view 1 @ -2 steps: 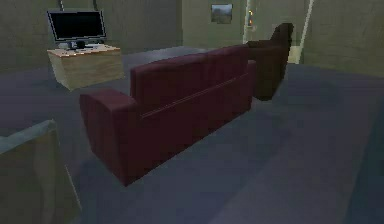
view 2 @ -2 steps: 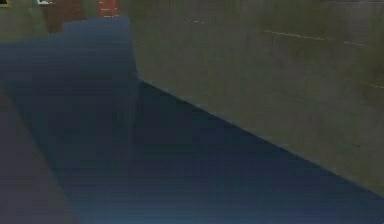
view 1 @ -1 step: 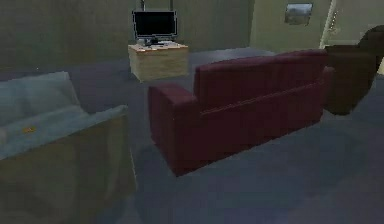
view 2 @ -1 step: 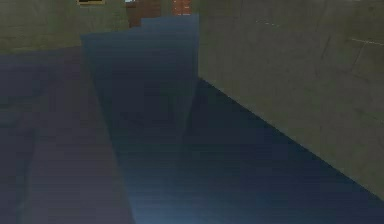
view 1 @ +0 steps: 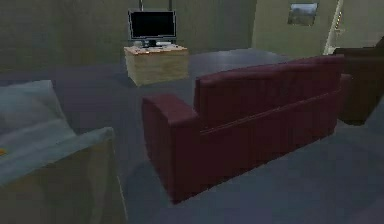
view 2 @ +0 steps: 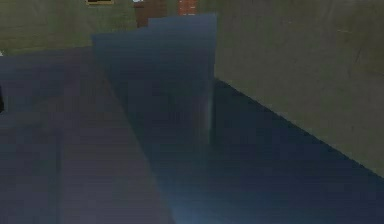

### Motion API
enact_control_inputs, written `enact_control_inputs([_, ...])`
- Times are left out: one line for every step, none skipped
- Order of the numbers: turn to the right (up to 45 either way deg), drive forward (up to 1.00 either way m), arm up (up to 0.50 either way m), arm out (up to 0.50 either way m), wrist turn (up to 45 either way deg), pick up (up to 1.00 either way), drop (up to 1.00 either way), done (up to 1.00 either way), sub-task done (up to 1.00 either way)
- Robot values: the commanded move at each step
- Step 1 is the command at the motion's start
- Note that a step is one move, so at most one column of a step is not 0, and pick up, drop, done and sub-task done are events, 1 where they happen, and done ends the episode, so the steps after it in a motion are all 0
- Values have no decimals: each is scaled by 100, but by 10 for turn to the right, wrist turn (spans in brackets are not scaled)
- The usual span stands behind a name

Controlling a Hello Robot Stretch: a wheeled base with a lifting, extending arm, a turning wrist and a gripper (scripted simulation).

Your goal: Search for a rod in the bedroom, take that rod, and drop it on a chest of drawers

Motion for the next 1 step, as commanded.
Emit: enact_control_inputs([-450, 0, 0, 0, 0, 0, 0, 0, 0])
